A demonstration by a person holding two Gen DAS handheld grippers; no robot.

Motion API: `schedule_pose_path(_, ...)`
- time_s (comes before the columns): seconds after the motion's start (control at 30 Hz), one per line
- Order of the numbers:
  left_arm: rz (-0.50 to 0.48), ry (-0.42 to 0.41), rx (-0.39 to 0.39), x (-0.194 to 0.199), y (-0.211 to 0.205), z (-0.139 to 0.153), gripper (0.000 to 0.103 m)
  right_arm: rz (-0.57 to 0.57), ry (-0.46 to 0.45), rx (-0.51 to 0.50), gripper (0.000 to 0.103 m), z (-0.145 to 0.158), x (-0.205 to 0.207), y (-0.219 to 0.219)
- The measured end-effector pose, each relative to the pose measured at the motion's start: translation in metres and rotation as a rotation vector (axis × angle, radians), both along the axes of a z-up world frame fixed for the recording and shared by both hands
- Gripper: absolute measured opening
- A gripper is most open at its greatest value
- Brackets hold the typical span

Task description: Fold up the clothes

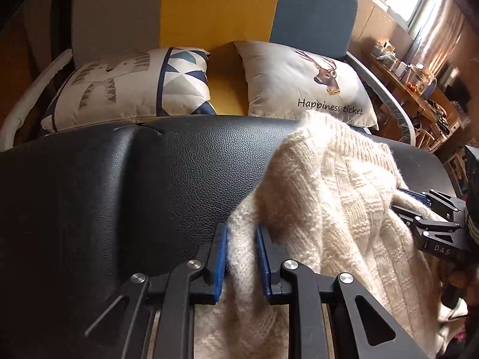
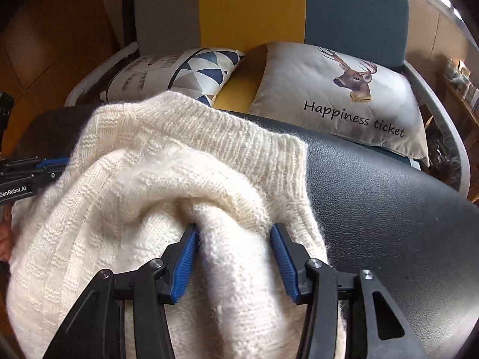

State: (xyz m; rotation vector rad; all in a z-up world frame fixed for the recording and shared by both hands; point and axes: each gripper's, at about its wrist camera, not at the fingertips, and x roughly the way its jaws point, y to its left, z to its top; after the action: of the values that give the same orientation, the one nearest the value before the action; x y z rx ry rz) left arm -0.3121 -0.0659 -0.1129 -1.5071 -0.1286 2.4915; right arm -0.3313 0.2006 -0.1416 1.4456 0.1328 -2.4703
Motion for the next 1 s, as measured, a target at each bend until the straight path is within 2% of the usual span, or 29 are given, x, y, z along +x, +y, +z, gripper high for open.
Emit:
schedule_pose_path(0.07,0.015,-0.025,0.085,0.003,-0.011,0.008,0.026,0.0,-0.017,0.022,0.052,0.004,-0.002,-0.002)
schedule_pose_path(0.13,0.069,-0.007,0.174,0.018,-0.036,0.024,0.031,-0.022,-0.019,0.065,0.052,0.015,0.001,-0.006)
schedule_pose_path(0.2,0.122,0.02,0.238,0.04,-0.067,0.041,0.04,0.002,0.072,0.107,0.052,0.041,0.018,-0.016)
schedule_pose_path(0.23,0.167,0.032,0.258,0.057,-0.088,0.049,0.041,0.022,0.11,0.118,0.054,0.053,0.029,-0.024)
schedule_pose_path(0.33,0.345,0.066,0.299,0.12,-0.163,0.063,0.045,0.096,0.143,0.098,0.055,0.075,0.067,-0.05)
schedule_pose_path(0.37,0.41,0.069,0.289,0.143,-0.19,0.064,0.045,0.12,0.141,0.09,0.055,0.078,0.079,-0.059)
schedule_pose_path(0.5,0.703,0.055,0.168,0.246,-0.297,0.06,0.047,0.203,0.117,0.051,0.055,0.078,0.126,-0.091)
schedule_pose_path(0.63,0.873,-0.018,0.086,0.331,-0.365,0.043,0.05,0.275,0.077,0.025,0.055,0.072,0.15,-0.13)
schedule_pose_path(0.73,0.908,-0.052,0.169,0.364,-0.387,0.026,0.052,0.319,0.047,0.012,0.055,0.07,0.159,-0.158)
schedule_pose_path(0.8,0.912,-0.057,0.222,0.37,-0.391,0.016,0.053,0.349,0.033,0.004,0.055,0.072,0.162,-0.177)
schedule_pose_path(0.87,0.877,-0.045,0.243,0.363,-0.387,0.01,0.057,0.376,0.02,-0.003,0.055,0.075,0.163,-0.194)
schedule_pose_path(1.0,0.789,-0.044,0.129,0.334,-0.368,-0.001,0.062,0.361,-0.03,-0.075,0.055,0.083,0.148,-0.211)
